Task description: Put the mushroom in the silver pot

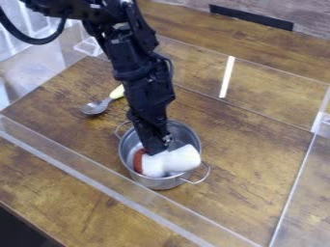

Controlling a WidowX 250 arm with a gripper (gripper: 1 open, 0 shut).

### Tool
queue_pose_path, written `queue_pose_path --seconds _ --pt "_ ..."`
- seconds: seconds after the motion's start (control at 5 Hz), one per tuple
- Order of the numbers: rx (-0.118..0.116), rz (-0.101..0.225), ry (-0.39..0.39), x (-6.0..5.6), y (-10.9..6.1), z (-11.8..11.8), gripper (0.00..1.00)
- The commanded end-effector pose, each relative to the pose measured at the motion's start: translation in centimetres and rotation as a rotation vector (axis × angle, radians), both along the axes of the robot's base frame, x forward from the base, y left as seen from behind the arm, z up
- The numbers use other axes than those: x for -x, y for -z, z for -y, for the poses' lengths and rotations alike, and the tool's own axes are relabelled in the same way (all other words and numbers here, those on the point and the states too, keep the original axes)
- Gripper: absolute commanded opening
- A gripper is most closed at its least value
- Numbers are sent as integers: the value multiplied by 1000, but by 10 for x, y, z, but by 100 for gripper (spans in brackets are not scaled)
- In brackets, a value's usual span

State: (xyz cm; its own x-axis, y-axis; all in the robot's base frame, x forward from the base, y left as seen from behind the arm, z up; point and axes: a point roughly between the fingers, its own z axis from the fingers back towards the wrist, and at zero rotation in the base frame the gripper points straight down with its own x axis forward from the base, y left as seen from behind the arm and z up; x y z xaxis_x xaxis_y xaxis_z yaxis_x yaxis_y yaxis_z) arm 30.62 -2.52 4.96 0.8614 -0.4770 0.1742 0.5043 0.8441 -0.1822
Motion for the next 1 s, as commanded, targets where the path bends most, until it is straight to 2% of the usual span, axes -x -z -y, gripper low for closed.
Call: queue_pose_path --seconds 0.0,0.4,0.8 --pt "-7 24 -14 -4 -12 -7 100" --pt "-38 9 -27 -5 -28 -16 100" --pt "-88 22 -41 -10 -56 -26 100"
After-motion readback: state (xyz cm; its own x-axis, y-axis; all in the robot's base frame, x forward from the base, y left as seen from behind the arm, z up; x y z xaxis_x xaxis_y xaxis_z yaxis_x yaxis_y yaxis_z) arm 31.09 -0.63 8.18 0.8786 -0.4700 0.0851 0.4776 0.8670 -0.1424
